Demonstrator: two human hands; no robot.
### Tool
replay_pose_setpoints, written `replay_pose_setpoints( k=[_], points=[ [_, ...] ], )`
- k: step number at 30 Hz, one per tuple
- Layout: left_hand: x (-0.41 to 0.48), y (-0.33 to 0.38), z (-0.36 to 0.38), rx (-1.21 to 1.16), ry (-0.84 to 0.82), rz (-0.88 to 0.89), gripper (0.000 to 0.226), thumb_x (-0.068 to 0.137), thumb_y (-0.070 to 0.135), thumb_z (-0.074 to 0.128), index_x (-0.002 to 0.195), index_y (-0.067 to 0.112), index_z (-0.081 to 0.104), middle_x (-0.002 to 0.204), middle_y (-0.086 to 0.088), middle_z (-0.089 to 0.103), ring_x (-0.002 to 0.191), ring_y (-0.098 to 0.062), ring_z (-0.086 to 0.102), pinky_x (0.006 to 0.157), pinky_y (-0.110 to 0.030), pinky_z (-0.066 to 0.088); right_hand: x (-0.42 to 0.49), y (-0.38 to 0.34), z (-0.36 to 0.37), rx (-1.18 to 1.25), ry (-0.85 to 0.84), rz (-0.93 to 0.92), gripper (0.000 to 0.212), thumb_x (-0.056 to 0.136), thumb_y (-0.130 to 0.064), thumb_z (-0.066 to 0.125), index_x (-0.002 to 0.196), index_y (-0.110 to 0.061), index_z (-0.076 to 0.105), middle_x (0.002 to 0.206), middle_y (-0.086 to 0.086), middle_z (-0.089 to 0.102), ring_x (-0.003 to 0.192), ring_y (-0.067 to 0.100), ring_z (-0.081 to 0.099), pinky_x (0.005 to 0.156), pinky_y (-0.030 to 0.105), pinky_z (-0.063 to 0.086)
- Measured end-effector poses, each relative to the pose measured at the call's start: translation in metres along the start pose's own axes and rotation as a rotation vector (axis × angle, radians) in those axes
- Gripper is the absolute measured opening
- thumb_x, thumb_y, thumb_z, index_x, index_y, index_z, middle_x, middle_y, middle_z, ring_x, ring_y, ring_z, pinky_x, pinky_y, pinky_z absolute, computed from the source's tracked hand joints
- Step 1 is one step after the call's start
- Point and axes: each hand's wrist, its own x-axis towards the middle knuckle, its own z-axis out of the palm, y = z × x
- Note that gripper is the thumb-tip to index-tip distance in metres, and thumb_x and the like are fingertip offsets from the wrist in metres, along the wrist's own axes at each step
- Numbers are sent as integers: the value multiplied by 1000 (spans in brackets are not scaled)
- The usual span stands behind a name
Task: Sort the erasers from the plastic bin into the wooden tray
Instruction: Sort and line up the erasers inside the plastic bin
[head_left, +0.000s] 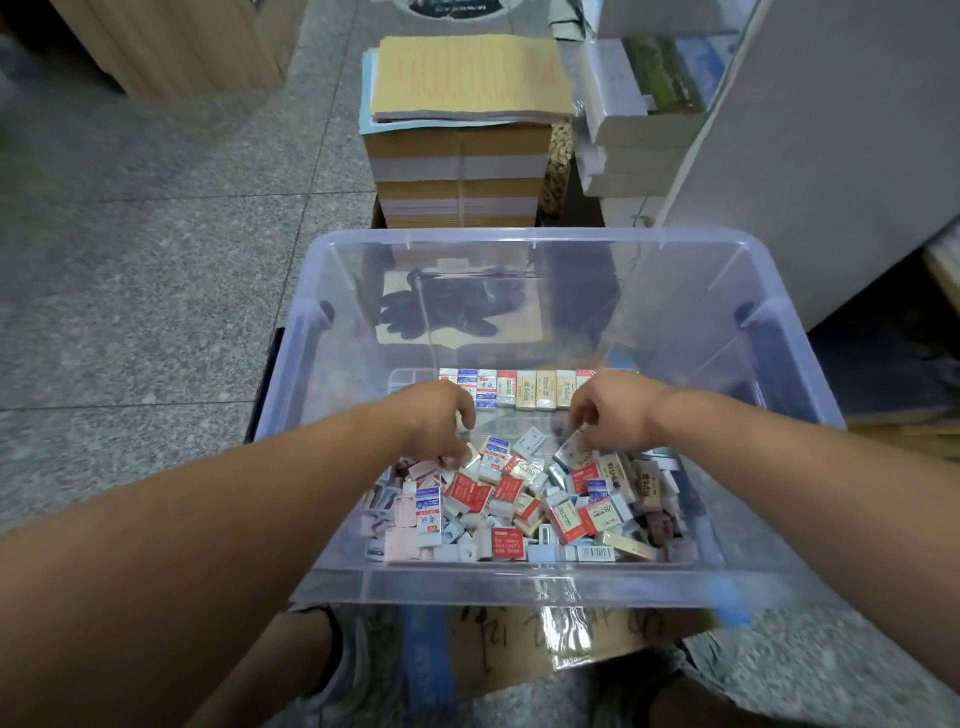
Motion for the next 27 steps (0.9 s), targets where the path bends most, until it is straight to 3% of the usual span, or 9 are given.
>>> replay_pose_setpoints(
  k=[6,8,10,13,16,18,20,23,27],
  points=[
    [-6,18,15,-108,-36,123,71,87,34,78,150,25,46,139,0,59,116,-22,60,101,-39,51,-7,4,12,83,-76,28,54,73,-43,87,120,-30,65,118,-6,62,103,17,60,92,34,54],
    [-2,20,19,21,-53,149,64,89,38,75,146,22,49,134,-3,60,119,-26,58,98,-39,49,-8,3,12,129,-93,7,55,70,-49,88,117,-29,67,119,-6,61,105,18,61,95,37,55],
    [1,18,22,106,-63,152,44,91,41,73,125,18,57,121,-6,61,113,-28,57,86,-36,46,-9,0,12,91,-132,-7,61,70,-56,86,119,-26,68,124,-4,59,109,20,60,97,38,54],
    [3,14,23,71,-62,134,52,89,41,75,133,21,55,125,-3,59,111,-25,56,90,-37,47,-14,-4,13,-57,-228,1,69,69,-61,84,125,-23,68,128,-1,55,109,23,60,96,37,53],
    [2,14,23,-19,-37,131,53,85,35,80,131,27,55,119,1,60,101,-20,56,90,-37,52,-19,-6,13,-89,-271,-43,54,77,-49,84,123,-25,70,125,-4,52,101,18,58,80,27,47],
    [3,13,25,-102,-42,125,47,86,29,80,126,27,55,106,2,60,90,-18,56,83,-35,53,-18,-4,14,-36,-244,-73,36,79,-40,84,110,-24,74,107,-9,60,88,12,60,68,22,44],
    [5,12,25,-169,-20,115,42,88,23,78,123,26,56,96,4,54,84,-18,56,81,-36,54,-14,-2,15,18,-205,-82,29,79,-39,85,100,-23,74,92,-13,62,88,14,61,70,25,48],
    [5,11,23,-320,52,66,37,90,14,75,120,26,57,90,1,60,78,-22,62,78,-43,58,-11,1,16,57,-152,-96,19,81,-38,83,85,-27,69,90,-12,62,90,16,62,74,28,49],
    [7,7,18,-538,192,-69,31,89,11,74,113,22,58,89,-6,68,70,-26,67,63,-42,58,-8,0,16,262,-53,-102,19,83,-28,83,76,-24,66,86,-7,69,73,12,67,63,27,52]
  ],
)
